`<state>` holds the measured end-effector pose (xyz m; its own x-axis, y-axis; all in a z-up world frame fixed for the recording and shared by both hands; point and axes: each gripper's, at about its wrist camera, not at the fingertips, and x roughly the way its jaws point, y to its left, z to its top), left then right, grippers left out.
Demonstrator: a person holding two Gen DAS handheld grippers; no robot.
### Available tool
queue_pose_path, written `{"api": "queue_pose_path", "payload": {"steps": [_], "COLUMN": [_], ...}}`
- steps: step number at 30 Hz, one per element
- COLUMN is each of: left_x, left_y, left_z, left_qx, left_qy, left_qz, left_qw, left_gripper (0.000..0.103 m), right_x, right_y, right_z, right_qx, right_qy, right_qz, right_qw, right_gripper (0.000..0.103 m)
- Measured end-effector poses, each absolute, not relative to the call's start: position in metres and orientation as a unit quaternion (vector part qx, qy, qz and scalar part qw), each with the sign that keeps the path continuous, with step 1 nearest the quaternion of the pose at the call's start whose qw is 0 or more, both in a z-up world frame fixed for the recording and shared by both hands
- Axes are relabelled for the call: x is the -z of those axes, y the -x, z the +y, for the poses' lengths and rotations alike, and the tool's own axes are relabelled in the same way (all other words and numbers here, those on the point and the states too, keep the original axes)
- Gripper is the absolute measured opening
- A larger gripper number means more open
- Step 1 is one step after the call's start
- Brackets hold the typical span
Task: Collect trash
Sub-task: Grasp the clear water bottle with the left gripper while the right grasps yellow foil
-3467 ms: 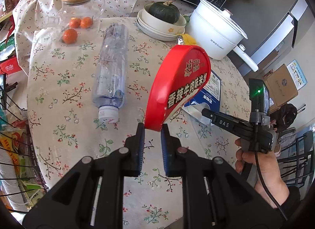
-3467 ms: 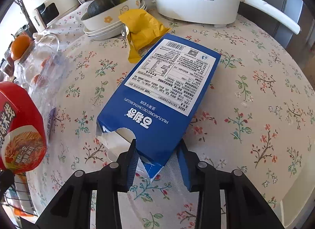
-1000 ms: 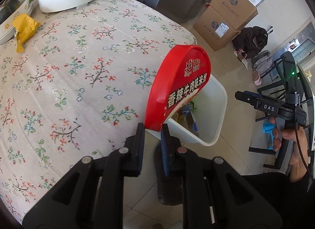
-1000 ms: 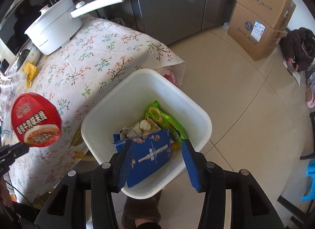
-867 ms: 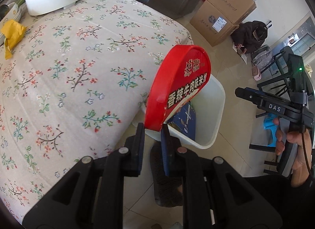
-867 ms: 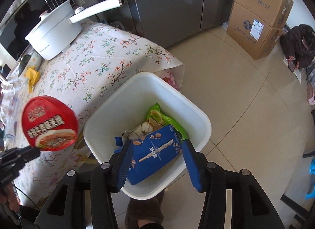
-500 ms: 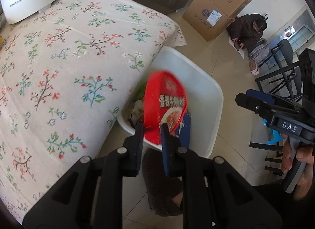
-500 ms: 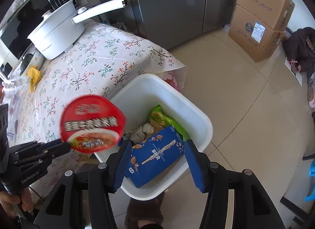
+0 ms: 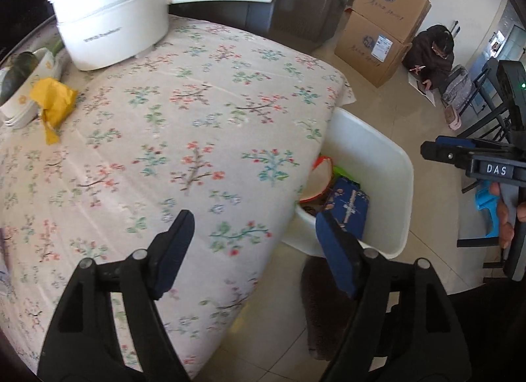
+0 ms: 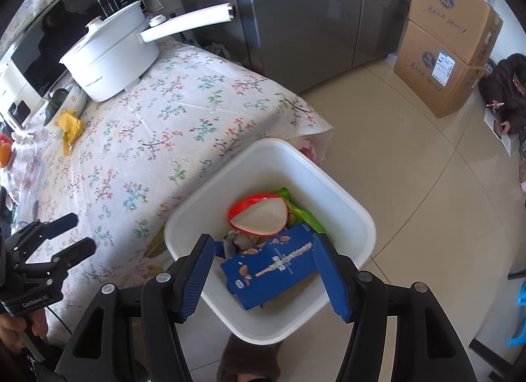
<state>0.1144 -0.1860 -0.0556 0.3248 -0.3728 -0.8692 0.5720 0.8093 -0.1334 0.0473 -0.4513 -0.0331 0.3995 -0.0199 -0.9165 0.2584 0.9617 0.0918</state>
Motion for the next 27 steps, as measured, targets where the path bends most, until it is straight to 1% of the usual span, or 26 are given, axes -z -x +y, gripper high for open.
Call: {"api": "queue_pose_path", "payload": {"steps": [6,7,10,12,14,22,25,26,27], "left_x": [0.041,0.038,0.032,0.030,0.029,0.037,0.049,0.054,0.059], "left_y": [-0.133,-0.137,-0.148,-0.157,-0.167,-0.205,-0.224,-0.227,-0.230], "left_z": [-0.105,-0.090,-0.039,-0.008,0.021,0.103,0.127,0.132,0.136], "left_qx": [0.179,0.160,0.104,0.072,0.045,-0.027,-0.029,-0.023,-0.017], "left_qy": [-0.119,-0.118,-0.099,-0.079,-0.059,-0.008,0.032,0.049,0.063], "left_qz": [0.489,0.485,0.479,0.479,0.479,0.479,0.498,0.507,0.515], "left_qw": [0.846,0.851,0.866,0.871,0.874,0.877,0.866,0.860,0.855], "left_gripper": [0.092,0.095,0.099,0.100,0.100,0.100,0.099,0.098,0.095], "right_x": [0.027,0.027,0.027,0.028,0.028,0.054,0.061,0.063,0.064], "right_y": [-0.076,-0.083,-0.111,-0.127,-0.144,-0.215,-0.240,-0.251,-0.258], "right_z": [-0.414,-0.408,-0.376,-0.350,-0.320,-0.202,-0.171,-0.159,-0.149], "right_qx": [0.058,0.055,0.038,0.027,0.013,-0.040,-0.052,-0.058,-0.062], "right_qy": [-0.108,-0.109,-0.106,-0.098,-0.093,-0.069,-0.058,-0.047,-0.036], "right_qz": [0.526,0.527,0.527,0.526,0.517,0.531,0.524,0.519,0.514], "right_qw": [0.842,0.841,0.843,0.844,0.851,0.844,0.848,0.852,0.855], "right_gripper": [0.077,0.077,0.078,0.083,0.085,0.085,0.085,0.085,0.085]}}
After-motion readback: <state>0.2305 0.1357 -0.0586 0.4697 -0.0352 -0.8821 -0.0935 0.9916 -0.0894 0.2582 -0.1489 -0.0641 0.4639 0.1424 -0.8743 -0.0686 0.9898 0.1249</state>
